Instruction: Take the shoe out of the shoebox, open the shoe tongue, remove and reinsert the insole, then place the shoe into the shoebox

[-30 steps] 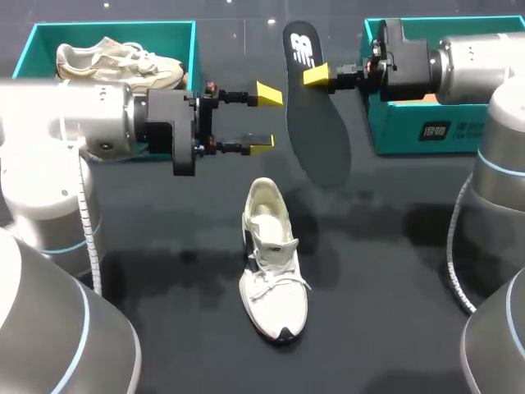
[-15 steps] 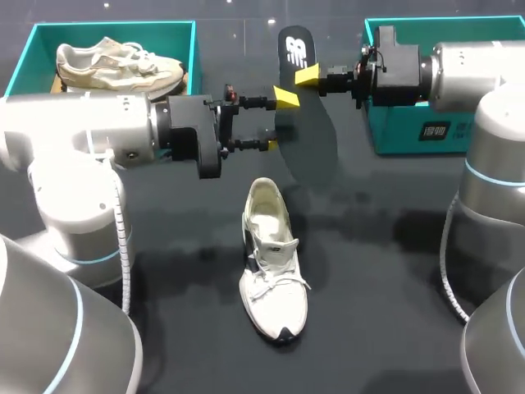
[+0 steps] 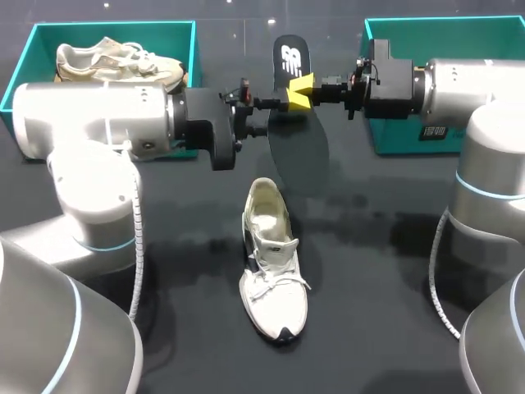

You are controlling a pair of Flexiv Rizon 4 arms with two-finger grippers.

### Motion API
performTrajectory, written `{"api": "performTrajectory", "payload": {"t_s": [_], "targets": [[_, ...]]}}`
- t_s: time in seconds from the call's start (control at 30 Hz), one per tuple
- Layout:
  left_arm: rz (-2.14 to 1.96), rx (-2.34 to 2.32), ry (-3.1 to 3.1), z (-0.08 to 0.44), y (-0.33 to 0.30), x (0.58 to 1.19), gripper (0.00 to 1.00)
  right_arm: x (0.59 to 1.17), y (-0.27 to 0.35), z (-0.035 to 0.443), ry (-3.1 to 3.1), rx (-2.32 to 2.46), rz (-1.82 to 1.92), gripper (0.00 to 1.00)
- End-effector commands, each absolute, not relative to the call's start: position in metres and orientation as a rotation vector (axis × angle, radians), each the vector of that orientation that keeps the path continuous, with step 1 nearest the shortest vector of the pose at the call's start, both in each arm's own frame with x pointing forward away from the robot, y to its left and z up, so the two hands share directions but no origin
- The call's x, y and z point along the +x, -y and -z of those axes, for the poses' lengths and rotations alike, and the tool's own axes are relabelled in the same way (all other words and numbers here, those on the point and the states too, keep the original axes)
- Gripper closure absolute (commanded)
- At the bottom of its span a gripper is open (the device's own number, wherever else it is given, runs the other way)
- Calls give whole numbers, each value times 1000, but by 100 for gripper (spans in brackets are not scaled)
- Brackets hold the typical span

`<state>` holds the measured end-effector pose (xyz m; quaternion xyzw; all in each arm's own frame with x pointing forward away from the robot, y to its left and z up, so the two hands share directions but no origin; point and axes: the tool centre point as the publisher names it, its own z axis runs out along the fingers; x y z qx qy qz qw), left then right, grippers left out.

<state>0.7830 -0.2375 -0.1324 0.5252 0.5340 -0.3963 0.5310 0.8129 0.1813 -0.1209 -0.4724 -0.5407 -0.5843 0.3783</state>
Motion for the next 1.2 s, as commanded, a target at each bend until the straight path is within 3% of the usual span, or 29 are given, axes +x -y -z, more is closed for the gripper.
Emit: {"api": "performTrajectory", "payload": {"t_s": [0.03, 0.13, 0.33, 0.63, 1.17, 1.2], "targets": [[935, 1256, -1284, 135, 240, 785, 62, 812, -182, 120, 1384, -1212, 1490, 100], [936, 1253, -1286, 135, 238, 785, 69, 812, -182, 120, 1384, -1212, 1490, 100], [943, 1246, -1280, 134, 234, 784, 71, 812, -182, 120, 1384, -1212, 1490, 100], [960, 1240, -1259, 129, 232, 781, 100, 812, -182, 120, 1384, -1212, 1490, 100], [967, 1236, -1241, 128, 232, 775, 100, 812, -182, 120, 1384, -1212, 1490, 100], [968, 1236, -1240, 128, 232, 775, 100, 812, -182, 120, 1381, -1206, 1488, 69]]}}
